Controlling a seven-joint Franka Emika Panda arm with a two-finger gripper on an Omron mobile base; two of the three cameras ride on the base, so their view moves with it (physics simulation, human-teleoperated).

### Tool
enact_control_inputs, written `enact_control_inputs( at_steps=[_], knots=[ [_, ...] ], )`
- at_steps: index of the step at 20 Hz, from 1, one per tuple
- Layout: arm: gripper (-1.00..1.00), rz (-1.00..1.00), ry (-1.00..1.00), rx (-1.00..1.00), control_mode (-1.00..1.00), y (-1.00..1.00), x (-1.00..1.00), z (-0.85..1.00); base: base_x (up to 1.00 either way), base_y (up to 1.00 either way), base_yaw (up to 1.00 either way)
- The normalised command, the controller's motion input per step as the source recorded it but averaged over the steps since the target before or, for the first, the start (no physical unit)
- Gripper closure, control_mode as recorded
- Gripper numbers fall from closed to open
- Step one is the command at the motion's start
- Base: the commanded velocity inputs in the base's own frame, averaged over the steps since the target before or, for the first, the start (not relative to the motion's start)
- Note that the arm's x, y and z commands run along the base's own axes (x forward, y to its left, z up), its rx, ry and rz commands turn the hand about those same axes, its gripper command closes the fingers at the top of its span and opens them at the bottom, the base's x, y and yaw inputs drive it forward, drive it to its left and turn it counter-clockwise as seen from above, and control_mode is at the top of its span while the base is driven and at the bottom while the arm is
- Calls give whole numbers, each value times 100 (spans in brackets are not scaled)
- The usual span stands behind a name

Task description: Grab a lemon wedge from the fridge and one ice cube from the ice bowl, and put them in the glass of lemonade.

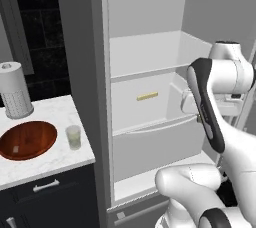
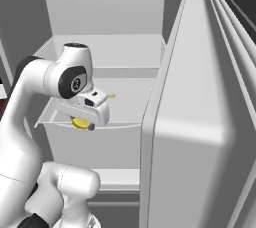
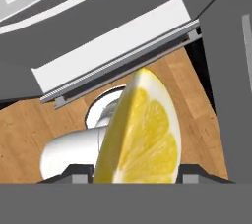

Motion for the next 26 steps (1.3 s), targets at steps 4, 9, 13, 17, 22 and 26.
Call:
enact_control_inputs(
  at_steps=[4, 9, 13, 17, 22, 26],
  knots=[
    [100, 0, 0, 1, -100, 1, -52, -11, 0, 0, 0],
    [100, 0, 0, 0, 100, 0, 0, 0, -99, 47, 0],
    [100, 0, 0, 0, 100, 0, 0, 0, -72, 100, -2],
    [100, 0, 0, 0, 100, 0, 0, 0, -31, 100, -7],
    [100, 0, 0, 0, 100, 0, 0, 0, 4, 100, -8],
    [100, 0, 0, 0, 100, 0, 0, 0, 42, 100, -11]
  ],
)
